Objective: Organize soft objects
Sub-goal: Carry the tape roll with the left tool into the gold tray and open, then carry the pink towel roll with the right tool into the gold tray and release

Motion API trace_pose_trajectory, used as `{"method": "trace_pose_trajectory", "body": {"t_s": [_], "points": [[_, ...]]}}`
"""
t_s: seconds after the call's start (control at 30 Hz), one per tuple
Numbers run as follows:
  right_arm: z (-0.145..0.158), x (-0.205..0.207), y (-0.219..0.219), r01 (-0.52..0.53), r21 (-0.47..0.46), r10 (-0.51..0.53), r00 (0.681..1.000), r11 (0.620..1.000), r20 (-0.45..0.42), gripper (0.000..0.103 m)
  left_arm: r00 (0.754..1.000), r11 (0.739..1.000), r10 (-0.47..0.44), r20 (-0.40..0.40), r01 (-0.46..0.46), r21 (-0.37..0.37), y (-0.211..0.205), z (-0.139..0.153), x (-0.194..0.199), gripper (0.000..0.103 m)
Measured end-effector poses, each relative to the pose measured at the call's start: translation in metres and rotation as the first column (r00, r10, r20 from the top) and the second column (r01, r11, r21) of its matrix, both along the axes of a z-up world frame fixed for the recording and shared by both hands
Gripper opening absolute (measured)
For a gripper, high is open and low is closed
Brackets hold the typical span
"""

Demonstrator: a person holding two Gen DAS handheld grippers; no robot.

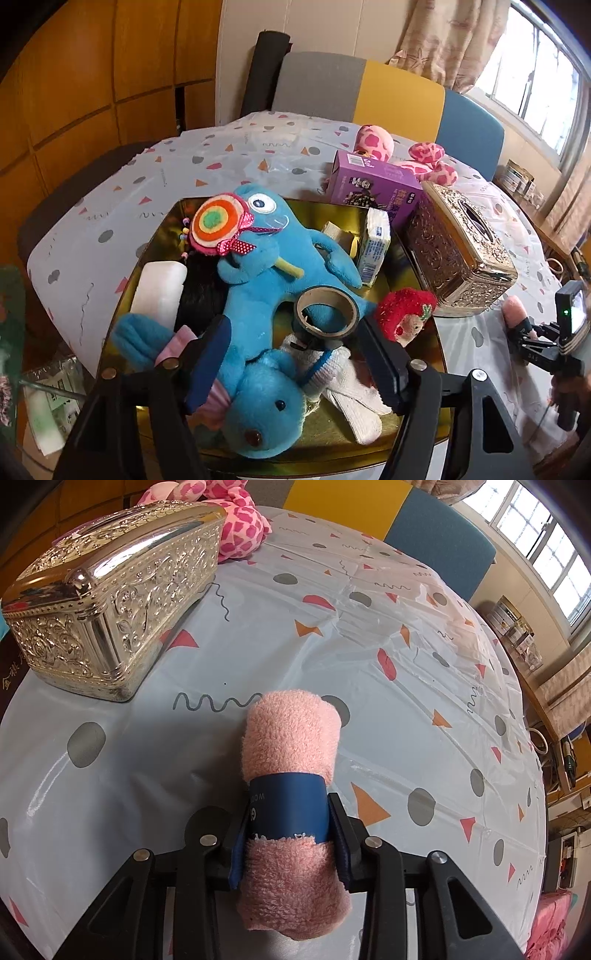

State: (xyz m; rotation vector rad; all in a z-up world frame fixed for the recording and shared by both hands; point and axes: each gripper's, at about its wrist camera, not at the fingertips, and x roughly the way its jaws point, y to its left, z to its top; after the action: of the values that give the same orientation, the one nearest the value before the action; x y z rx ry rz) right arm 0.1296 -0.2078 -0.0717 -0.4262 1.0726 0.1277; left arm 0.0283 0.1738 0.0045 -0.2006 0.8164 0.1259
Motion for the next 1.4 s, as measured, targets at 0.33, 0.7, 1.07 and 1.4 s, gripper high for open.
{"method": "trace_pose_trajectory", "body": {"t_s": [0.33, 0.7, 1.07, 1.4], "points": [[0.001, -0.002, 0.001, 0.048, -0.006, -0.048, 0.998, 0.999, -0.05, 0.036, 1.0, 1.0, -0.002, 0.016, 0.002, 0.005, 0.001, 0.004, -0.006, 0.073], [0.01, -0.031, 0.009, 0.134, 0.09, -0.118, 0.979, 0.987, -0.165, 0.035, 1.0, 1.0, 0.013, 0.027, -0.013, -0.019, 0.009, 0.002, -0.011, 0.073], [0.034, -0.08, 0.03, 0.165, 0.376, -0.094, 0.975, 0.912, -0.201, 0.035, 0.999, 1.0, 0.026, 0.034, -0.026, -0.018, 0.013, 0.0, -0.013, 0.075], [0.083, -0.105, 0.109, 0.034, 0.499, 0.025, 0.993, 0.866, -0.112, 0.035, 0.997, 0.999, 0.042, 0.069, -0.041, -0.011, 0.02, 0.007, -0.019, 0.075]]}}
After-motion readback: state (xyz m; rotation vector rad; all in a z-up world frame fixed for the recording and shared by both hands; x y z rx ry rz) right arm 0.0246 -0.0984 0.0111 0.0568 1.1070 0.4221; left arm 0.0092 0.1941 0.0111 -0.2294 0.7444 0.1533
